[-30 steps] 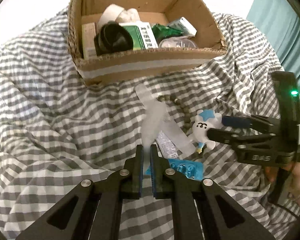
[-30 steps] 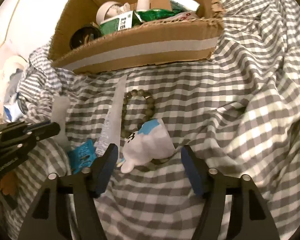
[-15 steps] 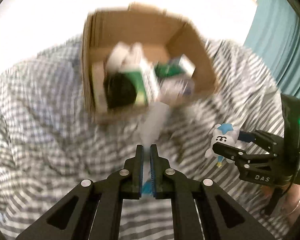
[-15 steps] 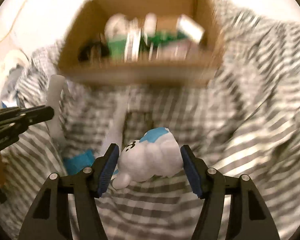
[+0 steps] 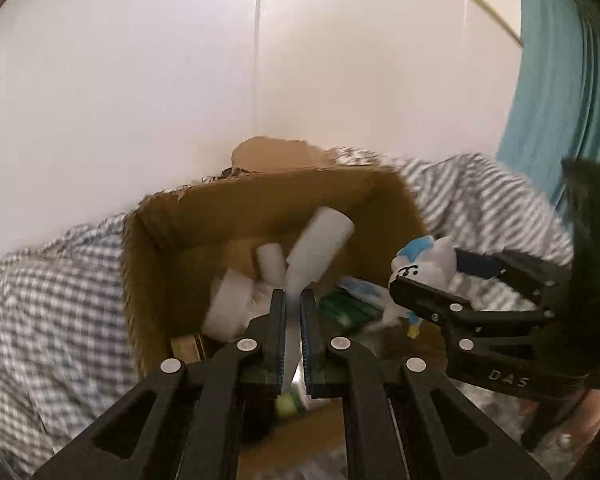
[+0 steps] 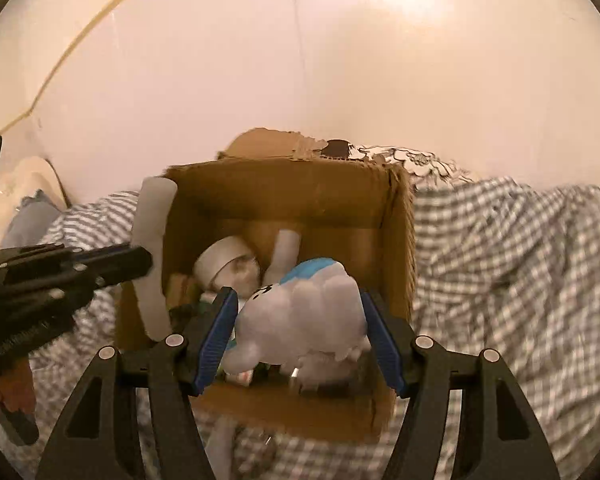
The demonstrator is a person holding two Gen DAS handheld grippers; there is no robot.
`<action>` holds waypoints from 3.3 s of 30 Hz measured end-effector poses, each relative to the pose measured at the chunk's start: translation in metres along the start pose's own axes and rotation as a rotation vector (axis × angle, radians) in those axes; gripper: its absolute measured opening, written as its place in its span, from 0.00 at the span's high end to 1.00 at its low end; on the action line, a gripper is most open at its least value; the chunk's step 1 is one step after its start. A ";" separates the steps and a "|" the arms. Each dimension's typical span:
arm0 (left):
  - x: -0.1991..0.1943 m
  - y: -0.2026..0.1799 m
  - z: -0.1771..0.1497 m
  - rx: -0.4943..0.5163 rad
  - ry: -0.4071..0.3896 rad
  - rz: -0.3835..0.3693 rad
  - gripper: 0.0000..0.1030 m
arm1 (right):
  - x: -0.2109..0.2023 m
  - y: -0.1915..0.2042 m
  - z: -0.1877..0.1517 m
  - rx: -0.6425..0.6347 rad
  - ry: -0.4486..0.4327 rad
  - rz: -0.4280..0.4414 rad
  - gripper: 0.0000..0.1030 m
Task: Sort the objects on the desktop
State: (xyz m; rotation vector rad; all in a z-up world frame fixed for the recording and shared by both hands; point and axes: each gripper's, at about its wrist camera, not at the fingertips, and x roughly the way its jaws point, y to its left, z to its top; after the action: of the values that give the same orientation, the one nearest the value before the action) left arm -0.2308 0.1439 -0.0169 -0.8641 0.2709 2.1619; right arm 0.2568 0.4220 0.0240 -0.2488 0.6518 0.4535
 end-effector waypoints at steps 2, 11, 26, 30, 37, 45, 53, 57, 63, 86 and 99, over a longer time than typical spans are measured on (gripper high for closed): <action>0.017 0.003 0.000 0.029 0.009 0.031 0.88 | 0.018 0.000 0.004 -0.023 0.021 -0.043 0.38; 0.000 0.004 -0.012 0.043 -0.039 0.079 0.16 | -0.001 -0.011 -0.002 0.001 -0.050 -0.068 0.31; -0.020 -0.024 -0.178 -0.167 0.045 0.081 0.04 | -0.057 -0.005 -0.151 0.133 0.133 -0.059 0.28; 0.000 -0.026 -0.221 -0.164 0.286 0.014 0.04 | -0.062 0.001 -0.173 0.106 0.173 -0.062 0.28; -0.025 -0.050 -0.249 -0.065 0.383 -0.003 0.04 | -0.059 -0.009 -0.175 0.149 0.171 -0.035 0.28; -0.008 -0.033 -0.237 -0.116 0.430 0.137 0.04 | -0.054 -0.013 -0.182 0.174 0.192 -0.026 0.28; -0.029 0.004 -0.213 -0.163 0.334 0.133 0.31 | -0.043 -0.003 -0.183 0.150 0.213 0.008 0.28; -0.023 0.007 -0.219 -0.162 0.365 0.119 0.34 | -0.028 0.026 -0.180 0.070 0.240 0.048 0.39; -0.026 0.004 -0.219 -0.138 0.369 0.090 0.69 | 0.016 0.071 -0.185 -0.055 0.320 0.075 0.60; -0.067 0.008 -0.183 -0.196 0.230 -0.030 0.90 | 0.012 0.068 -0.187 0.059 0.381 0.170 0.97; -0.125 0.006 -0.125 -0.241 0.027 -0.070 0.91 | -0.083 0.053 -0.129 0.125 0.148 0.247 0.97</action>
State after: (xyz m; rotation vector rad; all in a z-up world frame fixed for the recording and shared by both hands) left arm -0.1148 0.0111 -0.0283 -1.0221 -0.0087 2.1469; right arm 0.1051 0.3949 -0.0266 -0.0830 0.8579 0.6323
